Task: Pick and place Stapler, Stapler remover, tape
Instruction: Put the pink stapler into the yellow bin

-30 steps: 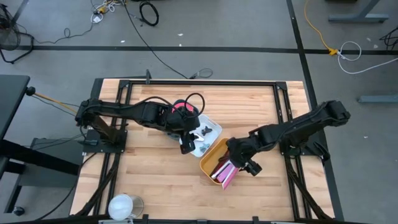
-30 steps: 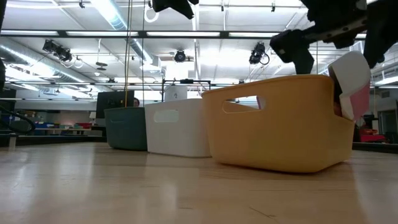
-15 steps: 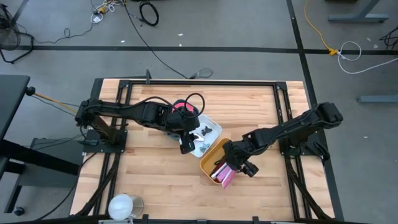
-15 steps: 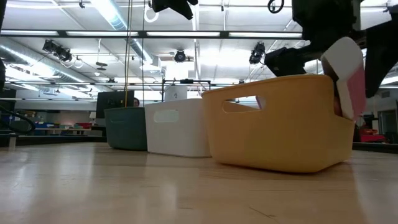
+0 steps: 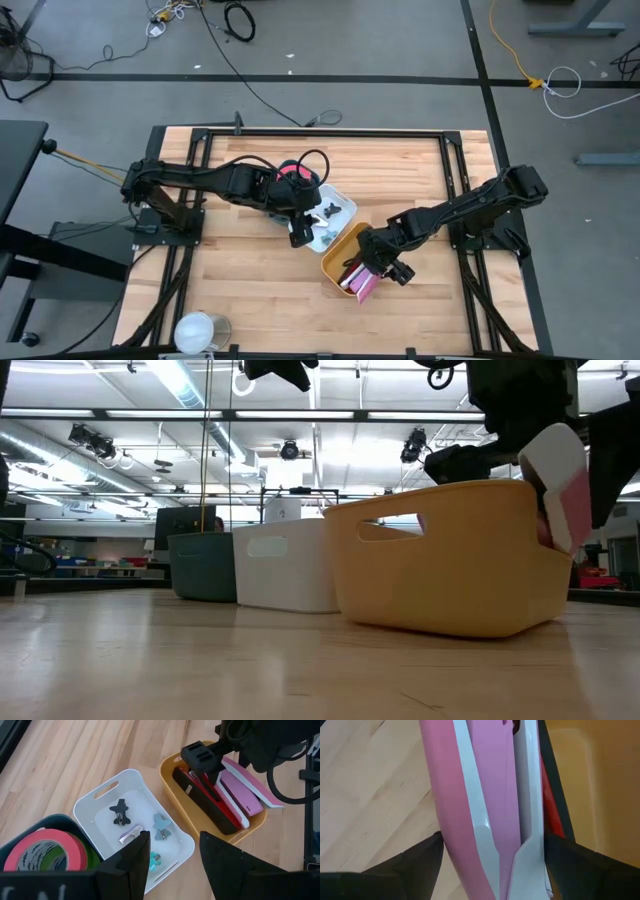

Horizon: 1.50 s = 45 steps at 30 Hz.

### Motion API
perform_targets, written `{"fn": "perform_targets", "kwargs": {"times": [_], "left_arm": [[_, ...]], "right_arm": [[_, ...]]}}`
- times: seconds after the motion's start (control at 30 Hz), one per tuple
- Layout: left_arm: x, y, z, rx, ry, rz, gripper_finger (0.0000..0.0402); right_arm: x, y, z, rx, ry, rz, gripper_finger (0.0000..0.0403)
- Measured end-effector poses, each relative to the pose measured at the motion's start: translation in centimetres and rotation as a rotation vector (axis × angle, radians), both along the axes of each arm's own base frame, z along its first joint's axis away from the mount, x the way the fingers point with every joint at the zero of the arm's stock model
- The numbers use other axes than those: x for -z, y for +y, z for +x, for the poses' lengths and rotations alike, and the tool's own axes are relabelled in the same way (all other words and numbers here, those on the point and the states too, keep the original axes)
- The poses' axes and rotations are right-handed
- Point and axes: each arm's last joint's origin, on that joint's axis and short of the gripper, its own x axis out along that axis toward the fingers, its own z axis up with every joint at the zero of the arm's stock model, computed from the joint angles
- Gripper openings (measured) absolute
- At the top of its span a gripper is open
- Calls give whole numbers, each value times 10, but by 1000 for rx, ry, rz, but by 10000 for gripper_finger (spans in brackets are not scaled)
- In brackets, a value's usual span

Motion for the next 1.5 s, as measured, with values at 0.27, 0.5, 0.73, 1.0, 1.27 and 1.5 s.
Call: {"fn": "perform_targets", "kwargs": {"times": [0.27, 0.5, 0.73, 1.0, 1.27, 1.5], "left_arm": [[0, 0, 0, 1, 0, 0, 174], [0, 0, 0, 1, 1, 1, 174], [0, 0, 0, 2, 1, 2, 174], [0, 0, 0, 1, 1, 1, 174], [0, 0, 0, 0, 0, 0, 174], [0, 0, 0, 0, 0, 0, 174]], "right_arm": [[0, 0, 0, 10, 2, 3, 307], [0, 0, 0, 9, 1, 3, 305], [-8, -1, -2, 16, -25, -14, 304], [-23, -4, -6, 38, -102, -52, 304], [-24, -5, -4, 42, -138, -96, 304], [-24, -5, -4, 41, -136, -92, 299]]}}
